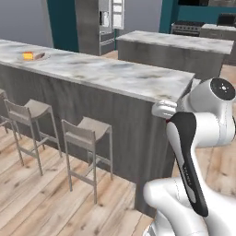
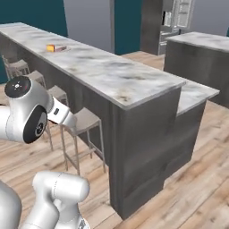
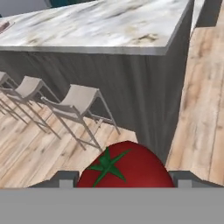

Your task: Take the cheese, steak, and tomato from the fridge and place them on the plate on the dining counter to create an appetizer plate.

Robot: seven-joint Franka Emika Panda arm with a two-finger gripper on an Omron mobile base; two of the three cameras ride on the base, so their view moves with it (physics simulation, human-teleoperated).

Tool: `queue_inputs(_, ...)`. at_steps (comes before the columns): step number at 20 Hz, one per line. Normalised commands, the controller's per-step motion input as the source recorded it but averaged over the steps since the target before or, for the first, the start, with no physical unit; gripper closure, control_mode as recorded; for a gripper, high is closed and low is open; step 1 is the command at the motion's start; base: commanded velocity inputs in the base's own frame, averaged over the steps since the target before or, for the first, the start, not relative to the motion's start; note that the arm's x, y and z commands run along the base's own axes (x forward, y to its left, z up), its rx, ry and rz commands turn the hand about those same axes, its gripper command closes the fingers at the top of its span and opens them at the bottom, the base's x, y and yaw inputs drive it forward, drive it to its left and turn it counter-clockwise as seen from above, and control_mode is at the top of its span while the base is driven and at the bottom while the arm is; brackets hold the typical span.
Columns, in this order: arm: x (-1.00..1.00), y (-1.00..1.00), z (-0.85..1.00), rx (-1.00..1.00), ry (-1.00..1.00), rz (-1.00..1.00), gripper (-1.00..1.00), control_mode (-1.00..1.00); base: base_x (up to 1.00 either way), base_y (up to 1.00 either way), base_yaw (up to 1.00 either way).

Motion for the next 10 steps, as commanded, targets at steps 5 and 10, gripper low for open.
queue_inputs(5, 0.00, 0.00, 0.00, 0.00, 0.00, 0.00, 1.00, 1.00, 0.22, 1.00, -0.37)
queue_inputs(10, 0.00, 0.00, 0.00, 0.00, 0.00, 0.00, 1.00, 1.00, 0.19, 1.00, -0.34)
